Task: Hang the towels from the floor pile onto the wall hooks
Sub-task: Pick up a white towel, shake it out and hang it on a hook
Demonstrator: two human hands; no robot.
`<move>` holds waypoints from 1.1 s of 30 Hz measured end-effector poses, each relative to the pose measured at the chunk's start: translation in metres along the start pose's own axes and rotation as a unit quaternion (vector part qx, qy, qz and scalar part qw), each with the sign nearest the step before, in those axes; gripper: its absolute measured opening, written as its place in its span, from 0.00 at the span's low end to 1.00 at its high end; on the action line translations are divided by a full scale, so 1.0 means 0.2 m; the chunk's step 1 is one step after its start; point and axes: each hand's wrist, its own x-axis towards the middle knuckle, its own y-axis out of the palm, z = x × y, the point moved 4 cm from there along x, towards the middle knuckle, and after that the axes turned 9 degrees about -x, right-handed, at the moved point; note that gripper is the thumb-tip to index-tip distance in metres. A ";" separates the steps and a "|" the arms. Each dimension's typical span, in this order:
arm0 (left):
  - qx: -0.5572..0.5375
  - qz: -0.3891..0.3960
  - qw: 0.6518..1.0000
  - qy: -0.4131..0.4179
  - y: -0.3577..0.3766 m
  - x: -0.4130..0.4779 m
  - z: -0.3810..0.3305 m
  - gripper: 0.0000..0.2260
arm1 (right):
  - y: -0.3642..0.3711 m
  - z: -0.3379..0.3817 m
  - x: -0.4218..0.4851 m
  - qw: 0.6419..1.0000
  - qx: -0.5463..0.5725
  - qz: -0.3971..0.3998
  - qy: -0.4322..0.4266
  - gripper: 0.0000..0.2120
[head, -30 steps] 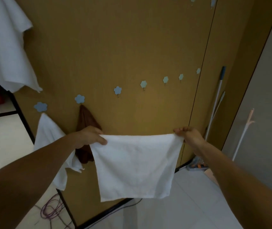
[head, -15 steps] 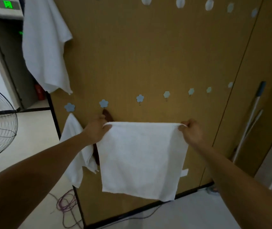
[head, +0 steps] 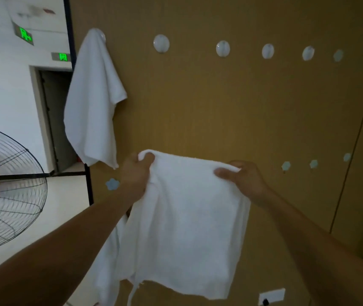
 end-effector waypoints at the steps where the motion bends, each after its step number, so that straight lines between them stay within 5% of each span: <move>1: 0.001 0.012 1.000 0.009 0.01 0.05 -0.03 0.09 | 0.00 0.03 0.05 0.999 0.041 -0.026 0.003 0.16; 6: 0.051 0.181 0.981 0.047 0.08 0.26 -0.17 0.32 | 0.07 0.27 0.31 0.992 0.097 -0.071 -0.034 0.13; 9: 0.060 0.265 0.961 0.049 0.12 0.40 -0.26 0.20 | 0.10 0.41 0.47 0.991 0.078 -0.085 -0.073 0.16; 14: 0.026 0.168 0.977 0.129 0.14 0.65 -0.48 0.12 | 0.11 0.60 0.73 0.982 0.053 -0.135 -0.119 0.12; 21: 0.088 0.050 0.923 0.371 0.28 0.93 -0.90 0.11 | 0.08 0.91 1.13 0.958 0.095 -0.217 -0.160 0.12; 27: 0.167 -0.110 0.886 0.418 0.38 1.28 -1.13 0.09 | 0.04 1.19 1.52 0.943 0.081 -0.256 -0.197 0.09; 33: 0.251 -0.137 0.874 0.393 0.45 1.49 -1.14 0.11 | 0.07 1.26 1.75 0.934 -0.100 -0.284 -0.194 0.12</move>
